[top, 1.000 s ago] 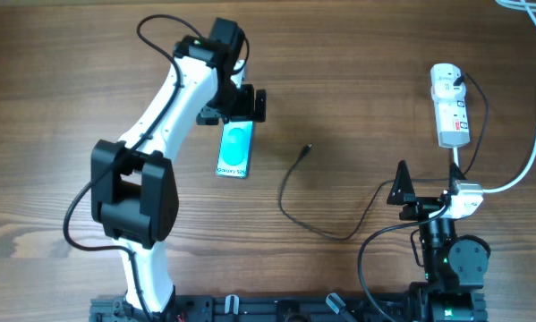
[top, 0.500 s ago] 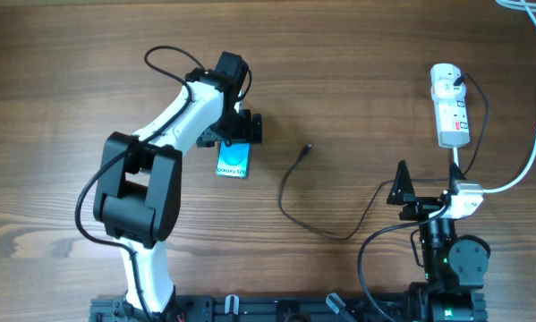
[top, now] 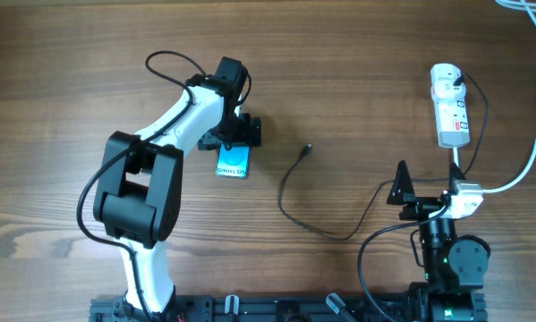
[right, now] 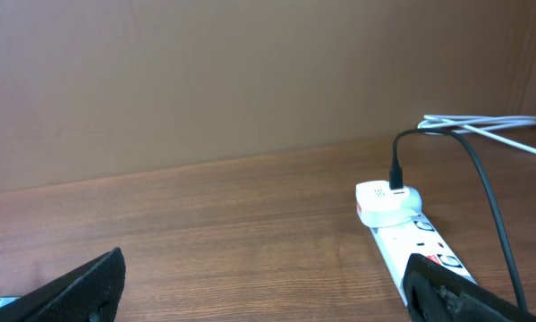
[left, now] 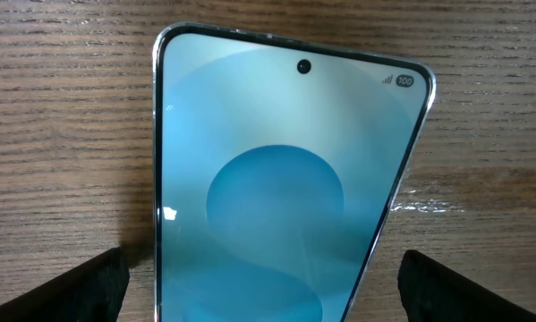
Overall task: Plug charger to phone and switch on socket
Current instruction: 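Reach the left gripper down over the blue phone, then close the left gripper on the phone's bottom edge and lift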
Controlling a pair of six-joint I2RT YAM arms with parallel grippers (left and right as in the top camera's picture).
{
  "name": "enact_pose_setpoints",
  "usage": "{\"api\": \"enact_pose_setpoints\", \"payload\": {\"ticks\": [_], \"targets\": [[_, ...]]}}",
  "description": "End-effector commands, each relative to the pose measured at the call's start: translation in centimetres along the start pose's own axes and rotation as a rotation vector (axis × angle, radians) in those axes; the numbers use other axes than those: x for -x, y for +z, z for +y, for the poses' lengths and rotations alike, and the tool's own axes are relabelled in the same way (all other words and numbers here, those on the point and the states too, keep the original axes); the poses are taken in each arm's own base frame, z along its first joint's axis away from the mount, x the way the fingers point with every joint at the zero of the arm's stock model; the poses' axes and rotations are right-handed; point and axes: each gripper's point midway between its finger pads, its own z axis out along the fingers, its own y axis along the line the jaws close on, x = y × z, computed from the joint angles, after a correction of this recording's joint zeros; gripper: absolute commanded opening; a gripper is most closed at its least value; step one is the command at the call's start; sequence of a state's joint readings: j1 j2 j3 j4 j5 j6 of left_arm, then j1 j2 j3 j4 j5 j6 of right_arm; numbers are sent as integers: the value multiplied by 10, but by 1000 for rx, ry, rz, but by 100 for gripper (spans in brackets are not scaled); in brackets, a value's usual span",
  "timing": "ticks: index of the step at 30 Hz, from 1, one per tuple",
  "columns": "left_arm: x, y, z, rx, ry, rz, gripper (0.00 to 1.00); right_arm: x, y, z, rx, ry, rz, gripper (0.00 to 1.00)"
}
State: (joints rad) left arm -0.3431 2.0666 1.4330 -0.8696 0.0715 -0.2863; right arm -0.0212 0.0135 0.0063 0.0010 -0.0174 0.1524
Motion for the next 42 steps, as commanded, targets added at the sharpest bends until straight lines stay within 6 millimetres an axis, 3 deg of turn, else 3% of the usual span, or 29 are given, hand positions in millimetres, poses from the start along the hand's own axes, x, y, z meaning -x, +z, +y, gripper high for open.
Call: {"api": "enact_pose_setpoints", "payload": {"ticks": [1,5,11,18,28,35,42], "targets": [[-4,10,5,26,21,21,96,2,0,0,0,-15,-8,100],[-9,25,8,39,18,57,95,2,0,0,0,-15,-8,100],[-10,29,5,40,22,59,79,2,0,0,0,-15,-8,100],[-16,30,-8,119,88,32,81,2,0,0,0,-15,-8,100],[-20,30,-9,136,-23,33,81,2,0,0,0,-15,-8,100],[-20,30,-10,136,-44,31,69,2,0,0,0,-15,-8,100],[-18,28,-11,133,-44,23,67,2,0,0,0,-15,-8,100]]}}
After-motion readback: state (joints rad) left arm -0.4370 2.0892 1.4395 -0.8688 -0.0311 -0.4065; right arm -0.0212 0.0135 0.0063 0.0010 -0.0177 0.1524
